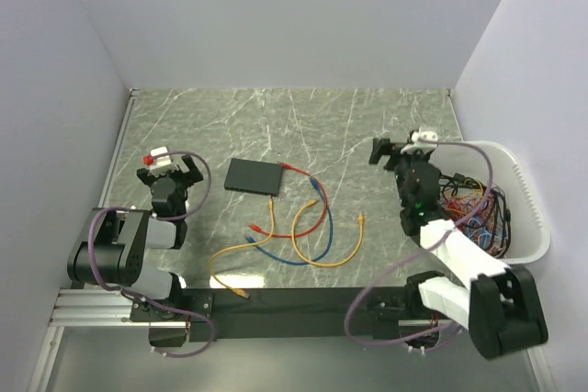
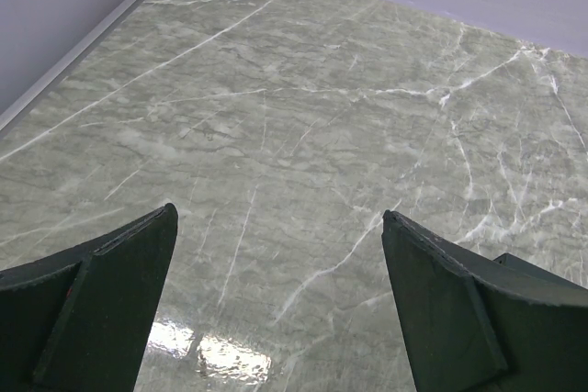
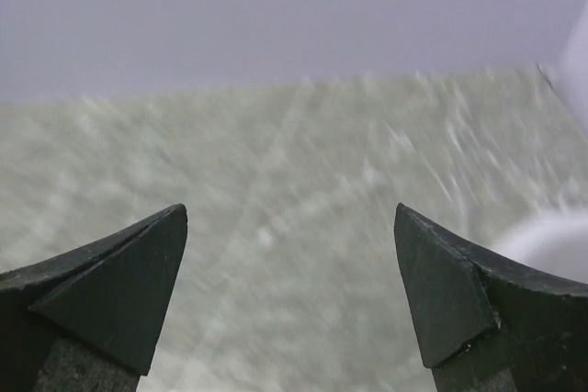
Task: Insert the plug into the switch port
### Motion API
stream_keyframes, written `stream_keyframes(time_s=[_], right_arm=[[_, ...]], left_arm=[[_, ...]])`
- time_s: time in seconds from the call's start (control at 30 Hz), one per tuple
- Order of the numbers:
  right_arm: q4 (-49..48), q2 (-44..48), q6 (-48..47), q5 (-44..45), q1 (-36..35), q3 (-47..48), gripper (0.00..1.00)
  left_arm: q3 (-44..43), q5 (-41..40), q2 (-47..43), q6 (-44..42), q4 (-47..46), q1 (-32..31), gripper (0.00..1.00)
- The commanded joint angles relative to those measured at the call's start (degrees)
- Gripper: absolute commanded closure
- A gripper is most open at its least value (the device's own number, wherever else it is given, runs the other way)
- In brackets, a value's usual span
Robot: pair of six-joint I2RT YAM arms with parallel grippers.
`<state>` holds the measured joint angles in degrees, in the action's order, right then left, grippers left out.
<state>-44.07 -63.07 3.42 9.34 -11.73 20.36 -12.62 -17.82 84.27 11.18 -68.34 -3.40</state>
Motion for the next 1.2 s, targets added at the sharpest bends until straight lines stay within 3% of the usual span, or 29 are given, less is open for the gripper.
stream_keyframes(time_s=[0.0, 0.13, 0.2, 0.23, 0.33, 0.4, 0.53, 0.67, 0.7, 0.83, 0.87, 0.9, 1.03, 1.1, 1.17], right_arm=[[12.49, 6.72, 2.89, 0.76, -4.33, 10.89, 0.0], [28.13, 7.17, 5.63, -1.15, -15.59, 23.74, 0.0], [35.09, 5.51, 5.37, -9.39, -19.28, 28.22, 0.0], [35.98, 4.8, 6.76, -15.0, -19.47, 28.5, 0.0], [33.36, -0.98, 23.61, -24.42, -17.29, 26.66, 0.0], [40.35, -8.71, 25.93, -29.02, -17.45, 32.94, 0.0], [43.63, -12.34, 23.39, -20.28, -23.94, 34.39, 0.0], [53.63, -16.72, 18.64, -12.88, -31.93, 40.71, 0.0], [57.22, -18.39, 18.81, -7.03, -33.35, 42.81, 0.0], [61.38, -22.17, 21.35, -2.68, -36.96, 44.59, 0.04], [62.0, -22.97, 22.06, -0.23, -37.66, 44.77, 0.06], [62.27, -23.67, 22.68, 0.06, -38.45, 45.12, 0.13], [65.51, -28.24, 25.14, 1.38, -39.51, 48.36, 0.38], [66.57, -31.05, 25.58, 2.6, -39.95, 50.82, 0.45], [67.8, -33.95, 25.67, 2.61, -40.57, 53.19, 0.46]], left_arm=[[-0.74, 0.77, -0.51, -0.9, -3.12, 0.32, 0.01], [-0.74, 0.69, -0.42, -0.98, -3.12, 0.32, 0.01], [-0.74, 0.86, -0.51, -0.81, -3.03, 0.32, 0.01], [-0.74, 0.69, -0.51, -0.98, -3.03, 0.32, 0.01], [-0.82, 0.77, -0.42, -0.9, -3.03, 0.32, 0.01], [-0.74, 0.77, -0.51, -0.98, -2.94, 0.32, 0.01], [-0.74, 0.77, -0.42, -0.9, -3.21, 0.32, 0.01], [-1.35, 2.0, -0.33, -0.81, -1.81, 0.93, 0.01], [-1.44, 2.7, -0.51, -0.46, -1.71, 1.2, 0.01], [-1.7, 0.7, -1.3, -0.89, -2.33, 1.11, 0.01], [-3.27, -1.14, -2.78, -1.07, 1.59, -0.19, 0.01], [-5.63, -3.42, -6.19, -0.81, 14.68, -0.73, 0.01], [-18.74, -8.36, -10.87, 8.03, 35.69, -1.26, 0.01], [-23.47, -6.62, -12.89, 13.05, 42.73, -1.26, 0.01], [-25.95, -0.06, -13.34, 17.55, 49.6, -1.17, 0.01]])
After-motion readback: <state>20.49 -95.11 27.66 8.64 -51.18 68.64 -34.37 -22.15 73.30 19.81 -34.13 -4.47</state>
